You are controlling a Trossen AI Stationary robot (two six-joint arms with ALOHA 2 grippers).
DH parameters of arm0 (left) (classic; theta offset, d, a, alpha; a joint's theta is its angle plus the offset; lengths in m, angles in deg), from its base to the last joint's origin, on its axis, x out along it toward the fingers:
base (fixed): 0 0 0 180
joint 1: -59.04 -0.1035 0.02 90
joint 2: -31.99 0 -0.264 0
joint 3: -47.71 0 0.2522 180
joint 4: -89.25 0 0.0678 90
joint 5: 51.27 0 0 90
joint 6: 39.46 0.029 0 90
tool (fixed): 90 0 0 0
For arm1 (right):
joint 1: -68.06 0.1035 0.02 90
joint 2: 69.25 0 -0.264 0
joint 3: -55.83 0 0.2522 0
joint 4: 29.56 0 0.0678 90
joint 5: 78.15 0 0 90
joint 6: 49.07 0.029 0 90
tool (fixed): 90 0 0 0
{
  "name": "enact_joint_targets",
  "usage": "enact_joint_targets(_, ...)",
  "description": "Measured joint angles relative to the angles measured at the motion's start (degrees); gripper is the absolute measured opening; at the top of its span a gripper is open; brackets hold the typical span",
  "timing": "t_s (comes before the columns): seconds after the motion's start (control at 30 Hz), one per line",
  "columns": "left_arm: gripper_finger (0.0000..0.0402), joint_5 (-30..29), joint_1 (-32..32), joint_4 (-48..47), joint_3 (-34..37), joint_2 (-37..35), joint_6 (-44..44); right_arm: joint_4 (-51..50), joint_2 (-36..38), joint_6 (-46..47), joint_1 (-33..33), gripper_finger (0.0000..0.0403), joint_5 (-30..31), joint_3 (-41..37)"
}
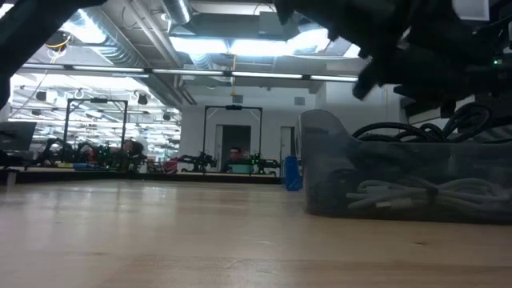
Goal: Pick and place USB-C Cables
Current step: Put the black charger cable into the black bin, then return to Home Position
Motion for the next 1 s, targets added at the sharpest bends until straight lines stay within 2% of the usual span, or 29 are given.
enact_joint_targets(0.07,0.0138,2.5,0.0,1.9,0.0,1.5,-0.6,0.0,0.0,0.1,0.0,0.0177,0.0,0.0)
enact_joint_targets(0.13,0.0137,2.1,0.3,3.0,0.0,2.9,-1.7,0.0,0.0,0.2,0.0,0.0177,-0.2,0.0)
enact_joint_targets(0.4,0.0131,-9.3,0.2,-2.3,0.0,3.7,-7.8,0.0,0.0,0.1,0.0,0.0177,-1.5,0.0)
enact_joint_targets(0.73,0.0130,-7.7,0.2,-3.0,0.0,3.7,-8.9,0.0,0.0,0.0,0.0,0.0177,-1.5,0.0)
enact_joint_targets(0.83,0.0130,-6.6,0.1,-4.2,0.0,1.3,-6.1,0.0,0.0,0.0,0.0,0.0177,-1.5,0.0)
enact_joint_targets(1.0,0.0130,-6.5,-0.2,-10.7,-1.8,-6.5,2.1,0.0,0.0,-3.2,0.0,0.0177,-1.4,0.0)
